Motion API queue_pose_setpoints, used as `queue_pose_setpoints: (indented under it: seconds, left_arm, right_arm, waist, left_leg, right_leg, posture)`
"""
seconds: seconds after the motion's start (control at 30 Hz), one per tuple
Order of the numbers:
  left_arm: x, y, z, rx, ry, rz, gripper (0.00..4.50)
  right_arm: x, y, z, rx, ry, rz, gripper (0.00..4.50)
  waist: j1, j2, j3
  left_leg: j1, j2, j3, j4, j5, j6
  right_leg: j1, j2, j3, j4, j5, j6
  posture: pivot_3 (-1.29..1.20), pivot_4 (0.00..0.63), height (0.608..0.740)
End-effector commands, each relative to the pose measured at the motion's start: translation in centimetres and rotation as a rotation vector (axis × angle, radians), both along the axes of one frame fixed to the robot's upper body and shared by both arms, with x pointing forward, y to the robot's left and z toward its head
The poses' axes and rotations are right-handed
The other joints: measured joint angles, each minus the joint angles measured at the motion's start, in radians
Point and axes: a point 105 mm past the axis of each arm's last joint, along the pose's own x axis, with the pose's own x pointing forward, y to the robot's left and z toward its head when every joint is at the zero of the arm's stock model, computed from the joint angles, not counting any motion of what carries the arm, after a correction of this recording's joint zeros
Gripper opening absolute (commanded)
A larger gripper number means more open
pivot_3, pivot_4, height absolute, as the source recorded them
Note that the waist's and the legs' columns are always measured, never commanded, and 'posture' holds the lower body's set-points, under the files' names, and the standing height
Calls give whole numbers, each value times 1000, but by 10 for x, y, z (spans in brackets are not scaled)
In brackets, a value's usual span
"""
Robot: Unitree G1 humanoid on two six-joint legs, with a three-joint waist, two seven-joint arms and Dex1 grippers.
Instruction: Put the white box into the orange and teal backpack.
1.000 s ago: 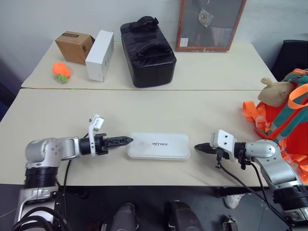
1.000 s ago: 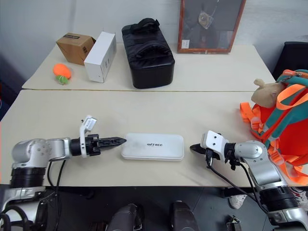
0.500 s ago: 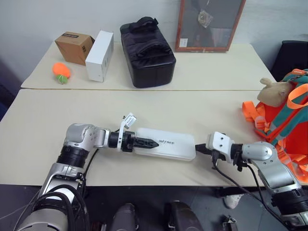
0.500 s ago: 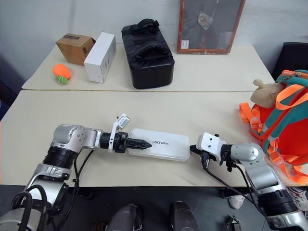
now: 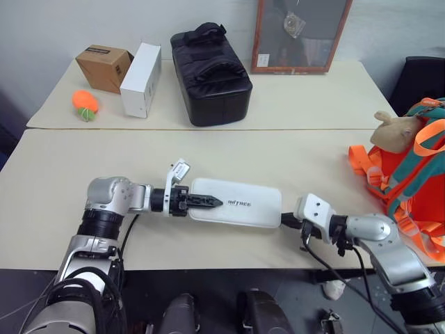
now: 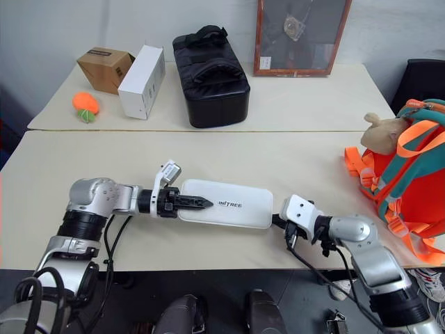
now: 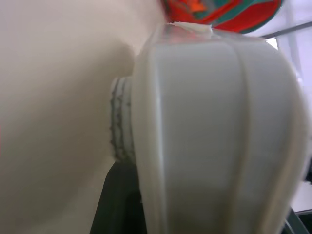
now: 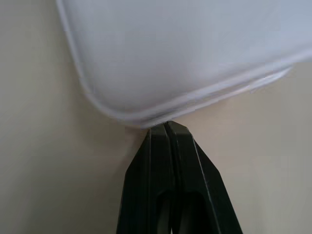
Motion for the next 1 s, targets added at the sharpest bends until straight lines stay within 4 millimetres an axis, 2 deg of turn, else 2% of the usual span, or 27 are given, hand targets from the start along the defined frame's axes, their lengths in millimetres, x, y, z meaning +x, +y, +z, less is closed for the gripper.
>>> queue_pose_setpoints:
  seconds: [0.03, 0.07, 0.17, 0.4, 0.53, 0.63, 0.7, 0.83, 1.0]
  left_arm:
    - [-4, 3, 24, -146, -58, 26, 1191]
    - [-5, 4, 27, -167, -65, 37, 1191]
    - [-11, 7, 45, -237, -121, 45, 1191]
    - [-8, 18, 58, -242, -229, 196, 1191]
    - [-7, 27, 72, -264, -294, 267, 1191]
    - [-3, 28, 78, -264, -317, 310, 1191]
    - [-2, 24, 80, -250, -321, 312, 1191]
    - [-2, 16, 81, -209, -354, 299, 1191]
    - [-2, 14, 82, -181, -381, 297, 1191]
  right_arm:
    - [-2, -20, 14, 49, -33, -149, 0]
    - [-4, -28, 19, 76, -30, -199, 0]
    - [-18, -56, 41, 213, -10, -363, 604]
    - [-69, -110, 63, 350, 75, -640, 2965]
    - [-84, -141, 85, 374, 20, -785, 4420]
    - [-85, -161, 96, 401, -8, -862, 4469]
    - [-74, -171, 102, 432, -42, -902, 4469]
    - [-36, -182, 108, 546, -97, -982, 4469]
    - [1, -179, 114, 663, -126, -995, 4469]
  waist:
    - [2, 0, 0]
    - [4, 0, 0]
    - [9, 0, 0]
    - [23, 0, 0]
    - [19, 0, 0]
    - [21, 0, 0]
    - [20, -1, 1]
    - [17, -1, 1]
    - [10, 0, 1]
  left_leg:
    - [0, 0, 0, 0, 0, 0]
    - [0, -1, 0, 1, 0, 1]
    - [-1, -1, 0, 2, -1, 2]
    - [0, -1, -1, 0, -2, 2]
    - [0, -1, -1, -1, -3, 3]
    - [1, -1, -1, -1, -4, 5]
    - [0, -1, -1, 0, -4, 5]
    - [0, -2, 0, 0, -2, 3]
    - [-1, -1, 1, -1, -1, 1]
  right_leg:
    - [0, 0, 0, 0, 0, 0]
    - [1, -1, 0, 0, 0, 0]
    - [1, -2, 0, -1, 0, 1]
    - [2, -1, 0, -2, 0, 1]
    - [2, 0, 1, -3, 0, 1]
    - [2, 0, 1, -3, 0, 1]
    - [2, 0, 1, -4, 0, 1]
    - [2, 0, 2, -4, 1, 2]
    - [1, 1, 2, -4, 1, 2]
  posture:
    - [0, 150, 740]
    - [0, 150, 740]
    - [0, 150, 740]
    - [0, 150, 740]
    - [0, 150, 740]
    - [0, 150, 740]
    - [0, 150, 740]
    - [0, 150, 740]
    - [0, 150, 740]
